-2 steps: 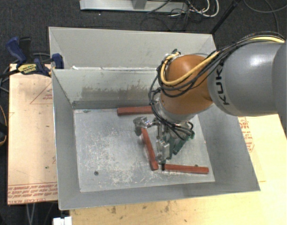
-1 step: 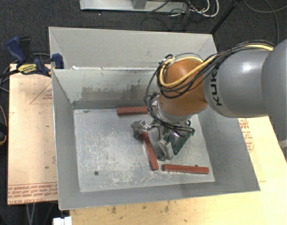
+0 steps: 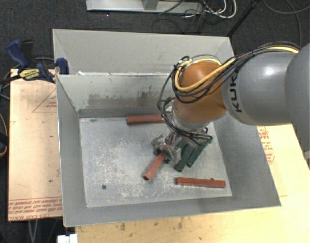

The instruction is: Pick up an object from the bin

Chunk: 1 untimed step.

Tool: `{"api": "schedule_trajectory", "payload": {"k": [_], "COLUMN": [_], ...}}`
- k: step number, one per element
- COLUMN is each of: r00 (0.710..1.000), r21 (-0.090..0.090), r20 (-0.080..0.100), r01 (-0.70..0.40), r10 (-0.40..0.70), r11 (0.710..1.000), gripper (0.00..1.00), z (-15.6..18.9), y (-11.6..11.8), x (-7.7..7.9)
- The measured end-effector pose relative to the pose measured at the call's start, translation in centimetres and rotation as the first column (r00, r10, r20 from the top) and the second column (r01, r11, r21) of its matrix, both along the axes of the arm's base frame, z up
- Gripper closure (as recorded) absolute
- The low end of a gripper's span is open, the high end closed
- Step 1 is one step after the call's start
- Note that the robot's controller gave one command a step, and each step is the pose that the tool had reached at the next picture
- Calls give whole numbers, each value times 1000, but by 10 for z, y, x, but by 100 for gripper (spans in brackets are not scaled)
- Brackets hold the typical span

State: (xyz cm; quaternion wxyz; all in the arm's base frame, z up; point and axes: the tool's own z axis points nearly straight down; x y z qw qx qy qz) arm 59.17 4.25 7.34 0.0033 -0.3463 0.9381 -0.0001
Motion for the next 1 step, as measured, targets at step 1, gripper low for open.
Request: {"api": "schedule_trajectory", "payload": {"k": [1], "r00": [1000], "r21": [0], "r20": [0], "r01": [0], "r10": [0], "r11": [1000], "gripper": [100], "z": [0], "y": [0], "x": [0]}}
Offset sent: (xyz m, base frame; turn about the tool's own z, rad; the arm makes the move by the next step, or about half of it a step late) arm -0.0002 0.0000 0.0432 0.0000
